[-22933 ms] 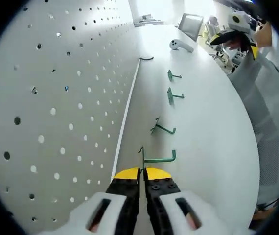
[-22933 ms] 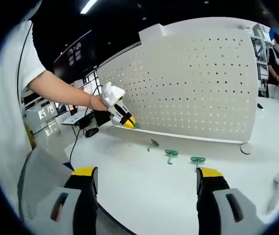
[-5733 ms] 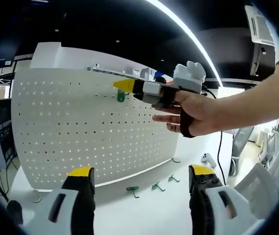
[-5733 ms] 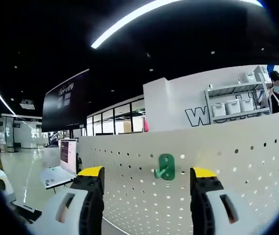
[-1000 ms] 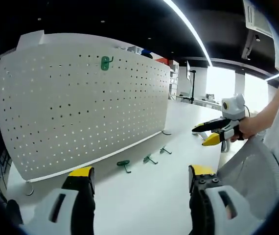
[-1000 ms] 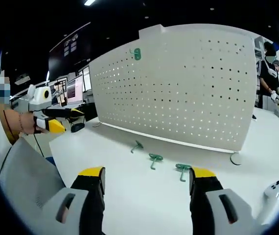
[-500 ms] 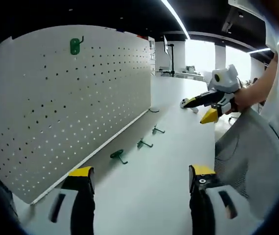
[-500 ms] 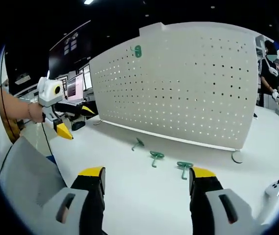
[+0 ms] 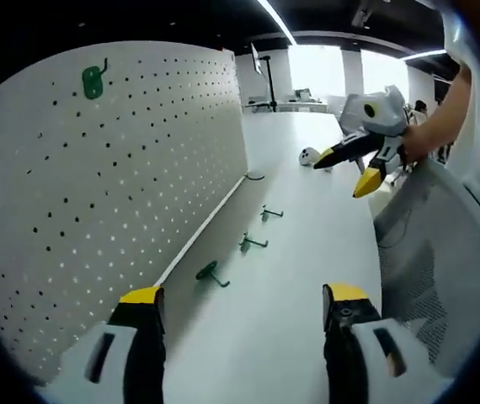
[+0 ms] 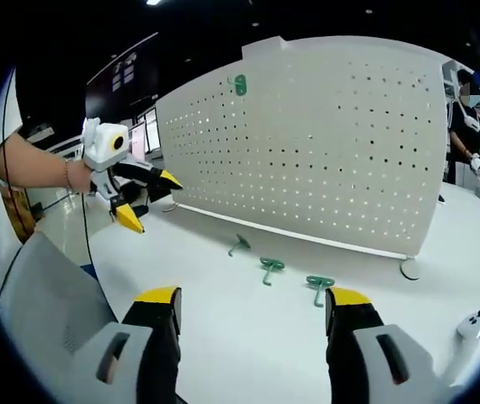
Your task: Insert the hook assembly into the mounting plate slot until the hook locks in place.
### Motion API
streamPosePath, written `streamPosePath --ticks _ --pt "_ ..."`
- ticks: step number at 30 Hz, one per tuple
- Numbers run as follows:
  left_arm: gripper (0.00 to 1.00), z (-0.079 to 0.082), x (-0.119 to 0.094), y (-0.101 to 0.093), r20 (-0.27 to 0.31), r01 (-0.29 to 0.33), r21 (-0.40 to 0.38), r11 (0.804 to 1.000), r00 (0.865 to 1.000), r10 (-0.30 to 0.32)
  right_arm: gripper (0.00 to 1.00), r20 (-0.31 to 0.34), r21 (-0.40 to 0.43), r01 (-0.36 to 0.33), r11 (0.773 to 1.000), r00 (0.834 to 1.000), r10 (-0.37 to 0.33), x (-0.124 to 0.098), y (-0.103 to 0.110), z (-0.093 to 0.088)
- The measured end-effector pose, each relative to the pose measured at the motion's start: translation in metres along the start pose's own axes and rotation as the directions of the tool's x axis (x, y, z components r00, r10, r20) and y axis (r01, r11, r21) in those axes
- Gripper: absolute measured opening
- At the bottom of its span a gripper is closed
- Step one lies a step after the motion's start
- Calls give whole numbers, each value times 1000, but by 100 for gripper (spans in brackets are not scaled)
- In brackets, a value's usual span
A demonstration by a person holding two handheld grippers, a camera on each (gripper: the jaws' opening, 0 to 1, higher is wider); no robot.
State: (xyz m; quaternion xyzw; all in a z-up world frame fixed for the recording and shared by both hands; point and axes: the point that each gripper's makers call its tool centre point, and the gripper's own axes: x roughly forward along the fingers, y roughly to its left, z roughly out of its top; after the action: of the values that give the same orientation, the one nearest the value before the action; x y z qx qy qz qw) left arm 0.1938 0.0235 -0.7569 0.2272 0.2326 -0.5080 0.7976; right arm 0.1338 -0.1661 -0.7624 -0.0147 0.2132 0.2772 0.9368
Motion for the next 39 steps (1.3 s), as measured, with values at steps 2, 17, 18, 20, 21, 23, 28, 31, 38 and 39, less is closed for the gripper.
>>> streamPosePath --ticks 2,17,18,20,21,23,28,31,38,39 --pt "79 0 3 1 -5 23 15 1000 1000 -23 67 -2 -2 -2 1000 1000 2 0 1 0" --pt "73 -14 28 11 -126 118 161 980 987 -98 66 -2 19 7 1000 1000 -7 -2 -3 -2" --pt "73 -15 30 12 -132 124 164 979 986 -102 66 -2 21 8 1000 1000 -8 -2 -3 -3" --pt "73 -14 33 13 -140 131 175 976 984 -107 65 -3 22 9 1000 1000 -9 -2 -3 -3" --pt "72 -14 35 14 -144 135 181 974 983 -110 65 -1 22 9 1000 1000 -9 -2 -4 -3" --pt "73 -15 39 14 -156 149 189 970 980 -121 65 -3 23 12 1000 1000 -12 -2 -4 -3" --pt "73 -18 47 19 -190 174 226 958 973 -132 64 -6 28 14 1000 1000 -14 -2 -5 -4" --pt "73 -19 51 20 -203 191 233 954 968 -144 65 -9 31 11 999 1000 -11 -1 -5 -5" --pt "75 -29 63 28 -258 218 268 938 955 -148 67 -16 19 -2 1000 1000 2 1 -1 -6" --pt "75 -30 64 28 -258 220 267 938 954 -150 67 -19 18 -2 1000 1000 2 1 -1 -7"
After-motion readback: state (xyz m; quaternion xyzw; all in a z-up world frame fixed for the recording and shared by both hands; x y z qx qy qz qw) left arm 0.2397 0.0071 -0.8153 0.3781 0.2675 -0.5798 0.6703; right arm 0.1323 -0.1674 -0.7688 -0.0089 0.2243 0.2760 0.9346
